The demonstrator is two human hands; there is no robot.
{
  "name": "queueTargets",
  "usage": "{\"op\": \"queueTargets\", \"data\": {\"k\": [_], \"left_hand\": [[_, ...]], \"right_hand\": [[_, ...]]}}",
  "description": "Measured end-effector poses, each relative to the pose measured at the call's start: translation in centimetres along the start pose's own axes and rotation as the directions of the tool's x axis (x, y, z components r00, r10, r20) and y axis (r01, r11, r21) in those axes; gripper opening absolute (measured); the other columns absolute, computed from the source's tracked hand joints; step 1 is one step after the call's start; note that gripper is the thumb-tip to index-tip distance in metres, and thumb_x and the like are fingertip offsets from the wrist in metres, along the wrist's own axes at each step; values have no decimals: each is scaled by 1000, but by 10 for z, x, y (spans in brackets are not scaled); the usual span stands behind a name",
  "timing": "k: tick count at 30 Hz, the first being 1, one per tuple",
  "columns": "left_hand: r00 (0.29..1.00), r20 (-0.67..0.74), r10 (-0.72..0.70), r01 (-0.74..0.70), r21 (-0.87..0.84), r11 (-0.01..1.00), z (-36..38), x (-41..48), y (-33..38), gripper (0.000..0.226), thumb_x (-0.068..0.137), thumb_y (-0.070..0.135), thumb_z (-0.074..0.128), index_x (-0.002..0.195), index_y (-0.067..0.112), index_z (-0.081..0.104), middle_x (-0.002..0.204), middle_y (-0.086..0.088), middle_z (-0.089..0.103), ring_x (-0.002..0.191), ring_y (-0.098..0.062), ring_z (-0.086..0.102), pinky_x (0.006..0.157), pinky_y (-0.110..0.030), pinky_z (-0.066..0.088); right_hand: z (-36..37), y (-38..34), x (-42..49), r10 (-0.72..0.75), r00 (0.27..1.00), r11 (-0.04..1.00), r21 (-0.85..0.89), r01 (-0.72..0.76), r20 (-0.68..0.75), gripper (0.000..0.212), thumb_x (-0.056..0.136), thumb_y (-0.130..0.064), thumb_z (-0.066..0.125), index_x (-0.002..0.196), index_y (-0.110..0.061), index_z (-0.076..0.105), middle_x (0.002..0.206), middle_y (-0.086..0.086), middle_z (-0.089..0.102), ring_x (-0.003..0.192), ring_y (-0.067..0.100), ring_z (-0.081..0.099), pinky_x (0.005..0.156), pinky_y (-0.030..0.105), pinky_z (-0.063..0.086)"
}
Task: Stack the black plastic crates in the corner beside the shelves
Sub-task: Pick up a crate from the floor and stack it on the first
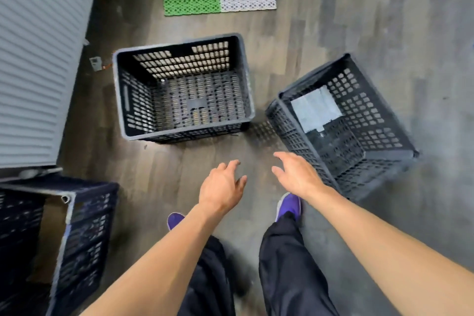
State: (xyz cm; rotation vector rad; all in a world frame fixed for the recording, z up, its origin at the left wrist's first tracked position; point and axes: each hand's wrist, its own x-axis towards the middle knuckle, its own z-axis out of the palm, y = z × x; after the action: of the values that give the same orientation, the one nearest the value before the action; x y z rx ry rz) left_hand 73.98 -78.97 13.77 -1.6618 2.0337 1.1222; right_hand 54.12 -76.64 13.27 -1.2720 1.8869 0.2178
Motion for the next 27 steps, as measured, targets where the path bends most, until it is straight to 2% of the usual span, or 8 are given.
{"op": "queueTargets", "data": {"k": [5,10,15,22,27], "left_hand": [[991,111,68,-78,89,993,45,25,105,51,98,43,46,144,21,38,130,-11,53,122,-31,49,97,-42,45],[974,190,124,-156,169,973,75,45,175,53,97,43,48,145,23,37,130,-9,52,122,-30,48,95,-43,46],[966,221,136,-190,247,950,86,56,193,54,97,41,50,146,23,35,133,-7,51,124,-28,46,96,-42,46],[953,267,142,-222,297,929,104,81,180,56,96,38,53,146,23,35,135,-8,49,126,-29,44,98,-43,45],[932,300,203,-297,312,902,131,120,167,58,95,36,56,147,23,35,137,-7,46,129,-27,40,100,-43,44]], "right_hand": [[-27,101,-7,83,996,994,68,-82,-10,49,95,-34,50,142,-21,43,139,9,51,129,29,45,105,42,39],[-37,175,-13,148,989,980,133,-146,-3,47,95,-33,51,140,-19,45,136,10,53,126,31,47,103,44,41],[-32,210,-15,192,981,963,187,-193,24,47,95,-34,50,140,-21,45,136,8,54,125,29,49,102,45,43],[2,219,4,235,970,935,257,-244,65,48,97,-32,49,142,-21,42,139,9,51,128,30,47,104,45,41],[32,224,25,274,960,924,263,-278,52,48,96,-32,51,142,-22,43,137,10,53,126,30,48,104,44,41]]}}
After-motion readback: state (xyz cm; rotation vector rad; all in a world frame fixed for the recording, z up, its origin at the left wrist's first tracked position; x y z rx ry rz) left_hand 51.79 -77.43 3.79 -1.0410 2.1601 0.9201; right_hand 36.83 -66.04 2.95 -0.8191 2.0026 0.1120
